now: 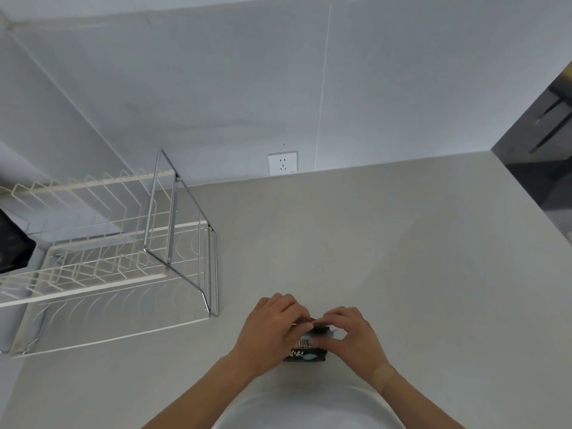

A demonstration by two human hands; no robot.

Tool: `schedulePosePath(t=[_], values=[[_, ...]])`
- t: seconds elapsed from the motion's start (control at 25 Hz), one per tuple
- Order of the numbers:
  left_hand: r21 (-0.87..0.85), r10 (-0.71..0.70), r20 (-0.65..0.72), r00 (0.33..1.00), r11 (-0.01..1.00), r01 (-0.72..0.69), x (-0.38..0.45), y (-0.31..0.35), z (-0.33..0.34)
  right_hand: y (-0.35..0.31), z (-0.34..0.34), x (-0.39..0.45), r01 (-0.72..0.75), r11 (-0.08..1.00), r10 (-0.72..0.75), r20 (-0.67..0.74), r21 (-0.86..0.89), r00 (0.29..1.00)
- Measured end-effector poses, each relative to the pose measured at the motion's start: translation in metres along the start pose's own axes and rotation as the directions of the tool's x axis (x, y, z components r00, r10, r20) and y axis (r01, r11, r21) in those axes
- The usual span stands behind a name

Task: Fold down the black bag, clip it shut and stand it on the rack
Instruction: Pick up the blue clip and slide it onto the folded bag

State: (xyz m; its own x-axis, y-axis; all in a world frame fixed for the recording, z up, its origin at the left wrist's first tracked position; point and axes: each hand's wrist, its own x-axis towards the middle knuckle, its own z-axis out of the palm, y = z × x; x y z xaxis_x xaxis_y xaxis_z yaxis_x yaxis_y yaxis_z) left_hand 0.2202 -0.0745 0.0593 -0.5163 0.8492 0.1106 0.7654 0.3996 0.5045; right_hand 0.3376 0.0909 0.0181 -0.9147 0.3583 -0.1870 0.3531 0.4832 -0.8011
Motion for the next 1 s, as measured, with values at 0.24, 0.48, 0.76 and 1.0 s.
schedulePosePath(t=[0.24,0.48,0.76,1.0], values=[[-0.229,-0.276,0.011,0.961,0.935,0.271,-0.054,-0.041,-0.013,-0.038,0.004,0.018,0.226,0.956,-0.212,0.094,-0.185,0.973],[-0.310,-0.345,-0.056,0.937,0.898,0.312,-0.058,-0.042,-0.013,-0.071,0.025,0.029,0.474,0.801,-0.459,0.131,-0.367,0.878],[-0.476,-0.425,-0.021,0.905,0.800,0.365,-0.052,-0.038,-0.009,-0.070,0.023,0.024,0.275,0.939,-0.252,0.131,-0.209,0.959],[-0.481,-0.446,-0.008,0.895,0.786,0.388,-0.053,-0.042,0.000,-0.068,0.024,0.022,0.193,0.978,-0.181,0.135,-0.078,0.974]])
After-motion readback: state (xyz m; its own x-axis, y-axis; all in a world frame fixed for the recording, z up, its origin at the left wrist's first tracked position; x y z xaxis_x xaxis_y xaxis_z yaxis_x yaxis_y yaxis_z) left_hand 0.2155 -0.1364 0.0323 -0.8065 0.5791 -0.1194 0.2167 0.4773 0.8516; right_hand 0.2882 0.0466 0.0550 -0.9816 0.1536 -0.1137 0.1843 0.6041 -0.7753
